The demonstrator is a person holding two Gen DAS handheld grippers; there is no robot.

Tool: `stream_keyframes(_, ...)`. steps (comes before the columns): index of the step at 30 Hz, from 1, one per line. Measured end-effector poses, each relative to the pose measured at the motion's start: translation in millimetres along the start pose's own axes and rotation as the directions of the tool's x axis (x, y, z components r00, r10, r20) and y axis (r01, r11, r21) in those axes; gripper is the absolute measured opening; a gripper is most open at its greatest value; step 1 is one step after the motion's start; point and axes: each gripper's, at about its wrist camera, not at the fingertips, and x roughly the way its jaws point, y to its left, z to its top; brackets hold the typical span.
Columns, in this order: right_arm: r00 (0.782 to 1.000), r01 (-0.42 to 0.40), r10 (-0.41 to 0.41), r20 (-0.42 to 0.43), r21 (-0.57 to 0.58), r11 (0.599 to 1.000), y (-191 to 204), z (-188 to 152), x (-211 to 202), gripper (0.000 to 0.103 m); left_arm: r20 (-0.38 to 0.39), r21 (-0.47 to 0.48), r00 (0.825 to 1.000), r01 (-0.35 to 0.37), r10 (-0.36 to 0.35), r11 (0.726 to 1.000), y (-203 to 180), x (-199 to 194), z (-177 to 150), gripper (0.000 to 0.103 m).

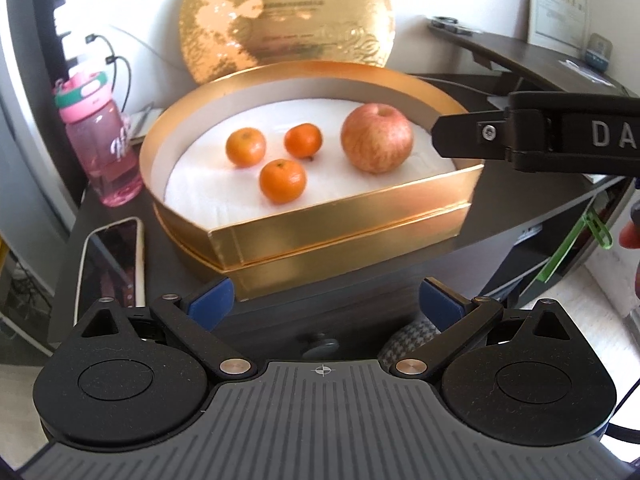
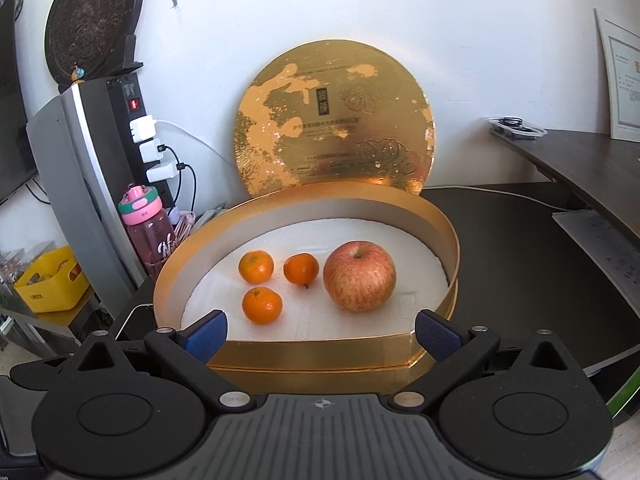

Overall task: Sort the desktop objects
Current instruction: 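Withdraw the open right tool up and away from the box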

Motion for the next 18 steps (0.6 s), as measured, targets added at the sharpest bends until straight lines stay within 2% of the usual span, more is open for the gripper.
stream_keyframes(7,1.0,0.003,-0.003,0.012,0.009,1.0,-7,1,1,0.101,0.017,0.035,1.0,-0.022,0.021,0.999,-6,-2,4,0.102)
stream_keyframes(18,0.999,0.011,-0.012,0.034,0.016,1.0,-14,7,8,0.101,0.071,0.048,0.994,-0.09,0.086,0.995,8,-2,25,0.102)
